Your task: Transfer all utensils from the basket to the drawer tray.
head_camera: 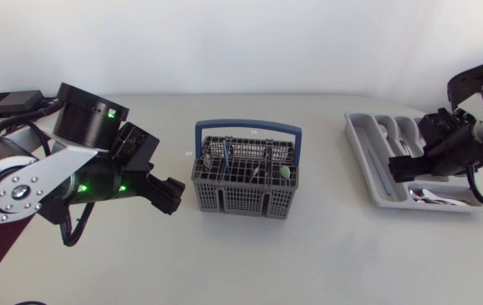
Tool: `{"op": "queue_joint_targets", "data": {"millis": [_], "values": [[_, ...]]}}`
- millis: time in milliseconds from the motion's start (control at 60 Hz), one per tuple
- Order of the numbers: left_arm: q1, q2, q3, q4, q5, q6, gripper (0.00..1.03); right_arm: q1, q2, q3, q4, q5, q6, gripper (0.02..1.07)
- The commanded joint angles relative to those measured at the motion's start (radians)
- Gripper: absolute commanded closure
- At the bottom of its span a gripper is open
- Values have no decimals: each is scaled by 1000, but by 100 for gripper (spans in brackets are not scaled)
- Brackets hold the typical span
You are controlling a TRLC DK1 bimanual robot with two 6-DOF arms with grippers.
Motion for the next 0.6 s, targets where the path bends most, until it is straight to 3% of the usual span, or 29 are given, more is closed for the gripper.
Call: {"op": "queue_joint_targets", "data": {"millis": [0, 100, 167, 433, 583], "values": [[-6, 4, -32, 2, -3, 10, 5, 61, -59, 30, -62, -96, 54, 6], [-6, 1, -33, 2, -3, 10, 5, 92, -108, 36, -92, -375, 86, 6], [-8, 0, -35, 1, -3, 10, 5, 127, -123, 41, -95, -487, 104, 7], [-8, -5, -36, 1, -3, 10, 5, 400, -125, 58, -91, -490, 149, 8], [-9, -8, -36, -1, -3, 10, 5, 495, -62, 56, -6, -409, 163, 18]]}}
